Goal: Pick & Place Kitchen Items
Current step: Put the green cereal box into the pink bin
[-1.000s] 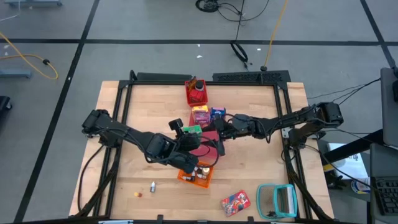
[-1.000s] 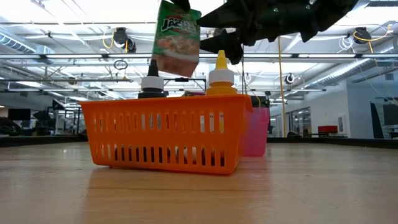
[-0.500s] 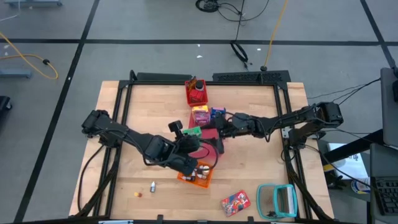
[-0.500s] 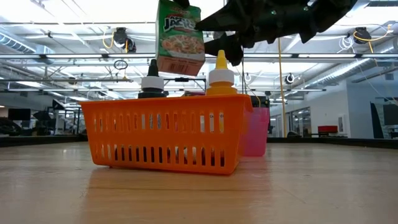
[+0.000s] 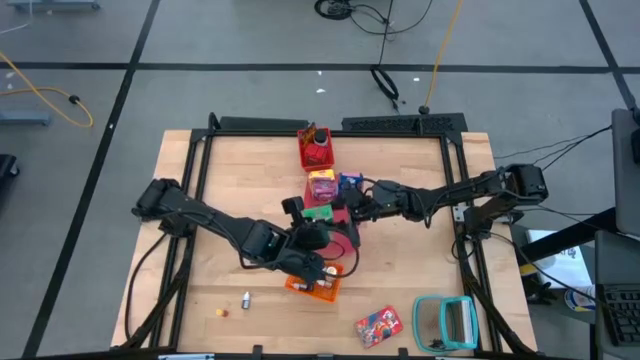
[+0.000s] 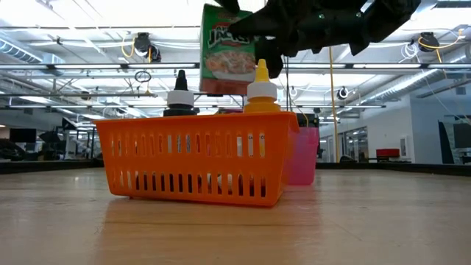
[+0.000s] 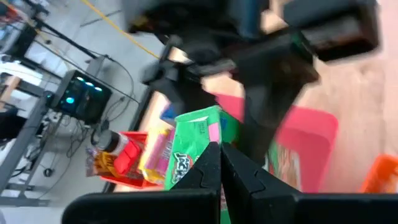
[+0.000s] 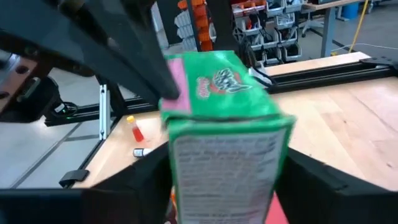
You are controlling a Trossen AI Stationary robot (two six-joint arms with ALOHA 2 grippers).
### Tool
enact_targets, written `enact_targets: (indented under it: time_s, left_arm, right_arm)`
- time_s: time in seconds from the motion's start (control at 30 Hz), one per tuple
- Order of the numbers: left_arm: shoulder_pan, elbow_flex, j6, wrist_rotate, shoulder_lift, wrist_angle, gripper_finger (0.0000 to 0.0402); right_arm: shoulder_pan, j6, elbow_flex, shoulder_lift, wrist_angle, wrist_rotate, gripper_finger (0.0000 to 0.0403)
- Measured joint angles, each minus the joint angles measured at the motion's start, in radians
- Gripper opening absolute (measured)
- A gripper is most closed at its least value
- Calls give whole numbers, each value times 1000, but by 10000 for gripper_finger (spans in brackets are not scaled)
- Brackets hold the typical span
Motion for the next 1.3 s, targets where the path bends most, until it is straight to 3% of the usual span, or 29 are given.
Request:
enact_targets:
  time_s: [0.37, 0.47, 0.67, 1.1, 1.3]
  left_arm:
    - [12, 1, -26, 41, -4, -13, 0]
    - [15, 1, -30, 32, -9, -30, 2]
    - [6, 3, -225, -142, -83, -167, 2]
    - [-37, -25, -502, -112, -111, -313, 7]
    - [-74, -98, -601, -109, -109, -303, 8]
  right_arm:
    - [6, -27, 0, 1, -18, -30, 52]
    - [6, -39, 0, -7, -33, -29, 47]
    - [-10, -43, 0, -7, -80, -30, 57]
    - [-37, -119, -22, -44, -146, -21, 55]
    - [-41, -154, -125, -157, -128, 99, 52]
